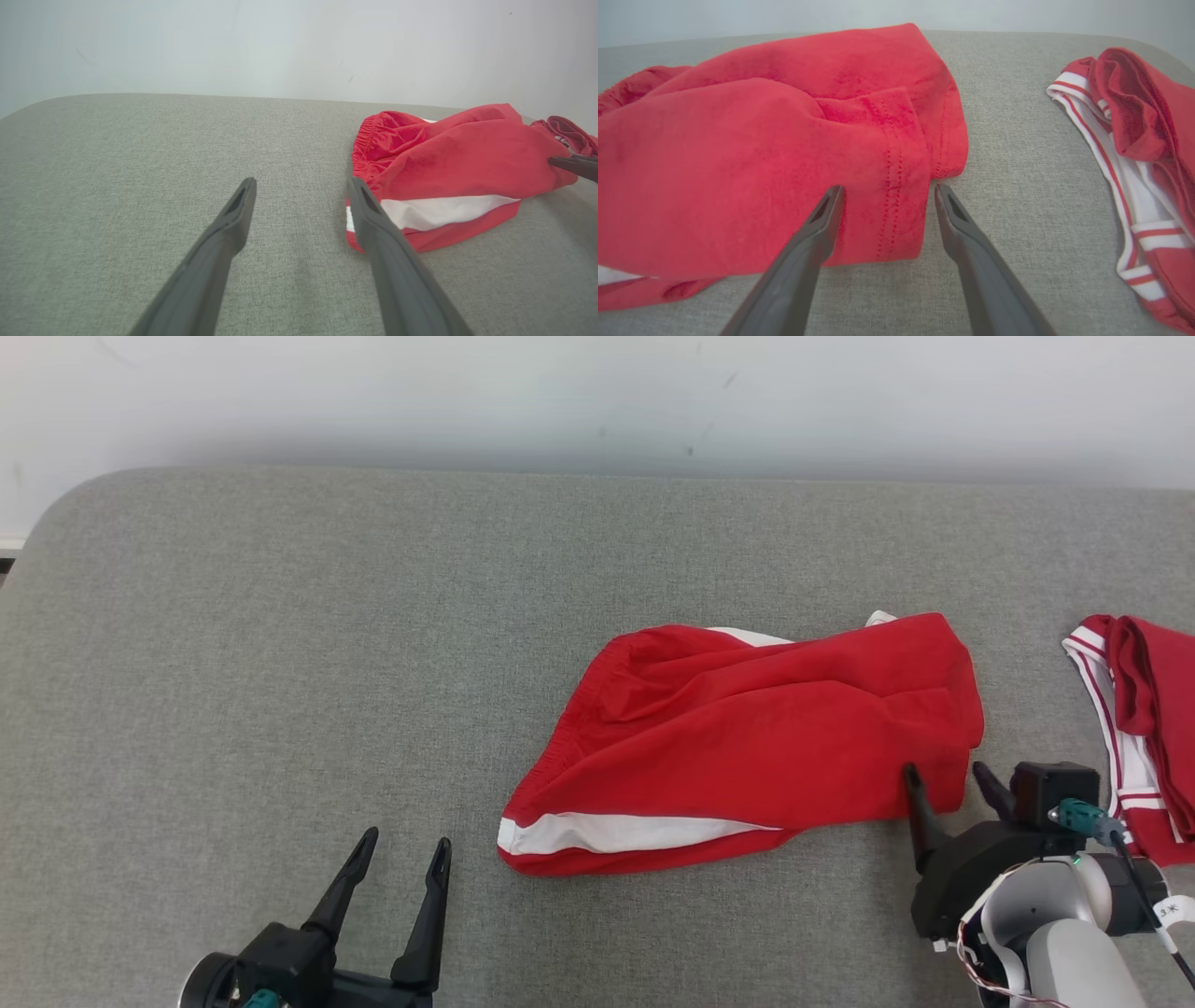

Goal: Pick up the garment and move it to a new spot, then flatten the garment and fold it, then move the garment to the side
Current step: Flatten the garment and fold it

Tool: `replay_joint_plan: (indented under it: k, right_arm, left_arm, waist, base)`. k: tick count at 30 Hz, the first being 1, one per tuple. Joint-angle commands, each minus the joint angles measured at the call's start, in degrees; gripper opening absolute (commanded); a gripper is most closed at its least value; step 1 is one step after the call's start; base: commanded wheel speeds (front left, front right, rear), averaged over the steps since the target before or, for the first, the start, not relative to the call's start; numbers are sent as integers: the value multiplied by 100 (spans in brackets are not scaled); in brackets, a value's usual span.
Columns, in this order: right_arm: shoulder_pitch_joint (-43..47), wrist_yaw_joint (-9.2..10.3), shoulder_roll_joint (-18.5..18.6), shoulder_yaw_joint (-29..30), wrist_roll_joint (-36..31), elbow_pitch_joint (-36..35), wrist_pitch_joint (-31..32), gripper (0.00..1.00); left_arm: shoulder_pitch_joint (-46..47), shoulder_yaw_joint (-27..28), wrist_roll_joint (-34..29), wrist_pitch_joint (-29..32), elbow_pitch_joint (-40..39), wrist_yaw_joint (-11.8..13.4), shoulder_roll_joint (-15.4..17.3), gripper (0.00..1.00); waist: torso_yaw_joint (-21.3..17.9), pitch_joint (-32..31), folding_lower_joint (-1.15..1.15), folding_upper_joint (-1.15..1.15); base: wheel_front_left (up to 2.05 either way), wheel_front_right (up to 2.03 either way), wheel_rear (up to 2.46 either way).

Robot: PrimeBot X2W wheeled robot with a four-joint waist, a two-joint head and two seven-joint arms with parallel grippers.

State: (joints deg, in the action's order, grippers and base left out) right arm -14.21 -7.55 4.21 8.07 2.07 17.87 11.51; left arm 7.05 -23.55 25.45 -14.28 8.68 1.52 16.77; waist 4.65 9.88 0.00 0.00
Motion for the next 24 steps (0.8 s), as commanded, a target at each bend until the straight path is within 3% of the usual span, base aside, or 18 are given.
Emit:
replay_joint_plan:
  k: [1,5,6,7,8,10,11,18,24]
  right_arm:
    - [-83,14,-29,79,-94,14,-63,100]
    - [-97,14,-80,81,-82,78,-46,100]
    - [-104,14,-85,68,-52,95,-26,89]
    - [-118,14,-86,65,-24,107,-13,53]
    - [-133,14,-87,54,-9,116,-18,41]
    - [-166,14,-94,36,-13,137,-19,6]
    - [-186,14,-97,32,-8,138,-34,0]
    - [-346,14,-78,-43,227,-304,-114,0]
    - [-1002,14,263,-190,431,-666,313,0]
  left_arm:
    - [-73,18,14,-30,-26,24,39,100]
    - [-63,18,21,-26,-64,48,57,100]
    - [-55,18,20,-21,-72,54,67,100]
    - [-52,19,21,-16,-85,54,76,100]
    - [-51,21,24,-13,-97,65,79,100]
    - [-50,23,36,-5,-109,82,84,100]
    - [-53,30,43,-4,-113,92,91,100]
    - [-142,115,89,-6,-230,206,128,100]
    - [-128,157,124,5,-298,201,182,100]
  waist:
    - [0,5,0,0]
    - [-1,16,0,0]
    - [0,17,0,0]
    - [1,18,0,0]
    - [4,19,0,0]
    - [11,19,0,0]
    - [15,15,0,0]
    - [45,-39,0,0]
    - [175,65,0,0]
  base:
    - [0,0,0]
    - [0,0,0]
    - [0,0,0]
    - [0,0,0]
    - [0,0,0]
    - [0,0,0]
    - [0,0,0]
    - [0,0,0]
    - [0,0,0]
